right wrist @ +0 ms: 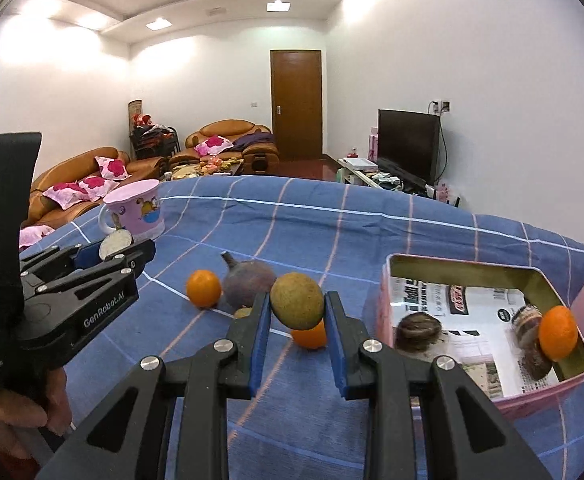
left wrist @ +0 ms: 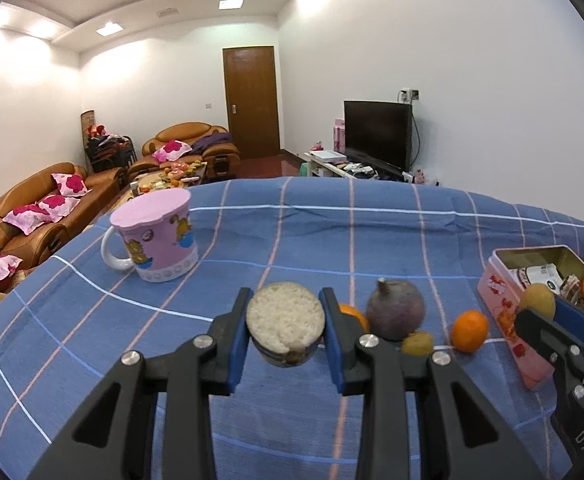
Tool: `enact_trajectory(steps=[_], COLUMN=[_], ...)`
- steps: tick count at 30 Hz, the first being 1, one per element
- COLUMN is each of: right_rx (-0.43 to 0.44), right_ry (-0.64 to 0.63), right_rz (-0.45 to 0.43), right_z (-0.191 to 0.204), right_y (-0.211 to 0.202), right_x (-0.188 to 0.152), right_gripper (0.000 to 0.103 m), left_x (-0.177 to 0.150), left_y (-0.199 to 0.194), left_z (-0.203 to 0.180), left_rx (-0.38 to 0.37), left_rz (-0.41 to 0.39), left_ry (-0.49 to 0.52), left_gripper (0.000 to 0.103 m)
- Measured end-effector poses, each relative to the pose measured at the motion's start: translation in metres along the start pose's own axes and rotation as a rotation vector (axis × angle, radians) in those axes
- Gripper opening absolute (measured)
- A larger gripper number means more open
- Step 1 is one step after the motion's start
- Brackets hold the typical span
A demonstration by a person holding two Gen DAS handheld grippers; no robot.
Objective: Organize fruits
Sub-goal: 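Grasp a brown kiwi with the right tool while the left tool holds the sugarcane piece, then lower the sugarcane piece into the tin and open the left tool while the right tool releases the kiwi there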
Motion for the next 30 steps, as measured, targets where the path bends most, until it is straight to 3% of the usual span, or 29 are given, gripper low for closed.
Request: enact_trajectory(steps=[30], right_rx=[-0.155], right_ry=[0.038], right_rz=[-0.039], right_z=[-0.092], right_y=[-0.056], right_x=[-0.010], right_gripper=[0.029], left_x=[-0.003], left_y=[-0.050], left_z=[-0.121], left_rx=[-0.103], left_rz=[-0.062], left_ry=[0.116], left_gripper=[0.035])
Point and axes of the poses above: each gripper's, at about its wrist camera, not at the fingertips, and y roughly the way its jaws point, z to its left, x to its top, the point moved 3 cm from there along y, roughly the way its jaws point, and after that the axes turned 13 degrees about x, right-handed, at the moved point
